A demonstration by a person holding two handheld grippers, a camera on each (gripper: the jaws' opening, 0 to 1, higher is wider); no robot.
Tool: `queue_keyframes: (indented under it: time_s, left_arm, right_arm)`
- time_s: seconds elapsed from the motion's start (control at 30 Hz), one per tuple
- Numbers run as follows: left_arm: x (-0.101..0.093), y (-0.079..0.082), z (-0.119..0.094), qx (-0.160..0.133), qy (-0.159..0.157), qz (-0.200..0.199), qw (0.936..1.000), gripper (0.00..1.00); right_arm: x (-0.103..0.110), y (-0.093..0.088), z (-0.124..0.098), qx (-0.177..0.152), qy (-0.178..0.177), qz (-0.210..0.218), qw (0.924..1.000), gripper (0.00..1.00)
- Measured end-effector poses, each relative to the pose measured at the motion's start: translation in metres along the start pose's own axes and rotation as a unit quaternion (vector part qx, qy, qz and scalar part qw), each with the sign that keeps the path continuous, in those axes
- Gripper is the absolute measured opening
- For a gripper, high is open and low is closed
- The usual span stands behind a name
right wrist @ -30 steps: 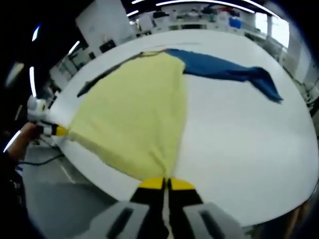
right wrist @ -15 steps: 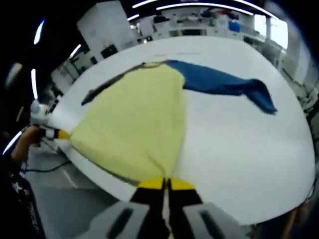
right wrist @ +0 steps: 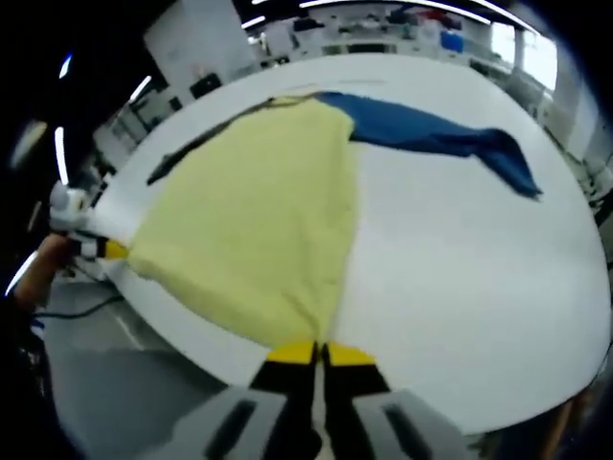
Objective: Fold the garment on the visible template until the final outline fits inside the template.
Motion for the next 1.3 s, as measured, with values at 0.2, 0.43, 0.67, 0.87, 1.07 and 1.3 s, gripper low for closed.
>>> queue_keyframes:
  time_s: [0.2,0.43,0.67,0.87,1.07,1.3]
  left_arm:
    - [-0.003,0.003,-0.005,-0.042,-0.006,0.017,0.9989,0.2]
    - [-0.013,0.009,-0.006,-0.085,-0.019,0.062,0.9943,0.41]
    - [-0.022,0.019,-0.008,-0.13,-0.028,0.089,0.9871,0.6]
    - [-0.019,0.027,-0.008,-0.163,-0.026,0.11,0.9801,0.78]
    - [-0.017,0.034,-0.01,-0.195,-0.026,0.128,0.9721,0.9]
    - [-0.023,0.039,-0.014,-0.214,-0.024,0.141,0.9664,0.97]
  right_arm:
    - [0.0,0.004,-0.004,-0.023,0.007,-0.02,0.9995,0.16]
    - [0.002,0.016,-0.007,-0.061,0.026,-0.052,0.9964,0.41]
    - [0.004,0.03,-0.01,-0.095,0.04,-0.072,0.9921,0.65]
    - [0.004,0.047,-0.015,-0.127,0.052,-0.075,0.9877,0.72]
    - [-0.008,0.07,-0.013,-0.157,0.059,-0.092,0.9815,0.73]
    - [-0.017,0.1,-0.011,-0.189,0.068,-0.111,0.9734,0.72]
Point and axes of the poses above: the point that each gripper's makers call its tool centre point, and the gripper's own axes: z roughly forward along the fingers, x roughly to its left, y roughly out of its top, the point moved 6 cm from there along -z, roughly backward along the fingers, and after that the axes turned 1 degree about -y, right-handed, at the moved point
